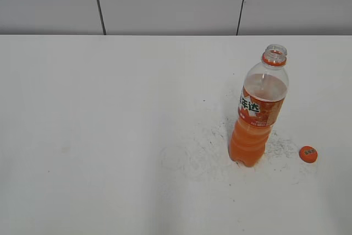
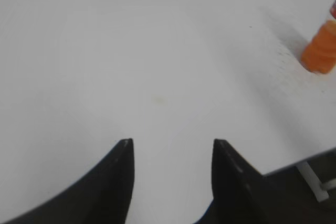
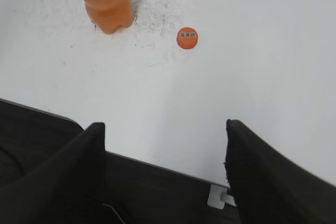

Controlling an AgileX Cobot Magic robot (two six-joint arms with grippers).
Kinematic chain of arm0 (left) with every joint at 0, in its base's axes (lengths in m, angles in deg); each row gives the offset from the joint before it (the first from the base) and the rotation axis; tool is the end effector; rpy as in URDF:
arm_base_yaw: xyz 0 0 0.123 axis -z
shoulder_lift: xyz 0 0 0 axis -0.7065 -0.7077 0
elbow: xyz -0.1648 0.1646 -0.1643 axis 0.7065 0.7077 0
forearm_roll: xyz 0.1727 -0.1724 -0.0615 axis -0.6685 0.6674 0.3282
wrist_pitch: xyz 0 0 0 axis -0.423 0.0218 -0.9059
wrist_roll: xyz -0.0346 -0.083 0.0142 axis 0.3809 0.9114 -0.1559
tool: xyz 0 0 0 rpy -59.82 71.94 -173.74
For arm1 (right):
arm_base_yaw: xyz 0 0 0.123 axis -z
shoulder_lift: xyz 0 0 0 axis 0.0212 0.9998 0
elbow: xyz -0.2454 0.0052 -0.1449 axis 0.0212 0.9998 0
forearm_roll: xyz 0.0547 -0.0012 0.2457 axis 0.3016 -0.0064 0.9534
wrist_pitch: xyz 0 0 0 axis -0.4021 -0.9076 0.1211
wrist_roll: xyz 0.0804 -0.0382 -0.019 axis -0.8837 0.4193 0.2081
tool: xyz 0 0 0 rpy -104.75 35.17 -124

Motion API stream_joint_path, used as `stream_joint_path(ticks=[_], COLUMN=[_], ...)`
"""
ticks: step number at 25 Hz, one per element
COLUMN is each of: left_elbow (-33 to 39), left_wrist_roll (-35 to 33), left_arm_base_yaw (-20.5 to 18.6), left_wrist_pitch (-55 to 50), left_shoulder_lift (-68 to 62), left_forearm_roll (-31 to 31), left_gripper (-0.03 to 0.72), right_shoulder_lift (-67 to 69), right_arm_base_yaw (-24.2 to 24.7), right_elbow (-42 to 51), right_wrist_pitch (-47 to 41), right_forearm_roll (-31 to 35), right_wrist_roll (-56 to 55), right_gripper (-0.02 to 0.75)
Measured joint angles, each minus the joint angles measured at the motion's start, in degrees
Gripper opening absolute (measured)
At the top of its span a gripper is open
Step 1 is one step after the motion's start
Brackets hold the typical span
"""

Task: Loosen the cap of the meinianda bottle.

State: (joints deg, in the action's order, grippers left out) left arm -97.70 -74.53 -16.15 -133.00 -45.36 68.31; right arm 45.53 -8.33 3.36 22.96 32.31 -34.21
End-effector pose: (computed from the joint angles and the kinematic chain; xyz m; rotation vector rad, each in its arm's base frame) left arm 0.0016 0.0075 0.2872 0.3731 2.0243 -0.2875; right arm 0.0140 0.0139 0.2600 -0.3797 2.2182 0.1370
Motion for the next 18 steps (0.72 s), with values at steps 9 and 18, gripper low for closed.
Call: stream_joint_path(ticks=[9,18], left_elbow=[0.0,0.0], left_wrist_roll=[0.0,0.0], left_arm_base_yaw=[-17.28,-25.84], left_wrist_pitch=[0.13,0.23], left_shoulder_lift=[0.87,2.64], left_forearm_roll=[0.06,0.07], left_gripper=[0.381,0.381], right_shoulder_lift=[-7.53,-7.53], right_arm_base_yaw=[2.61,3.4], right_elbow=[0.12,0.12], right_wrist_pitch=[0.11,0.11], right_forearm_roll=[0.39,1.93], right_wrist_roll=[0.0,0.02], right_gripper=[0.526,0.526])
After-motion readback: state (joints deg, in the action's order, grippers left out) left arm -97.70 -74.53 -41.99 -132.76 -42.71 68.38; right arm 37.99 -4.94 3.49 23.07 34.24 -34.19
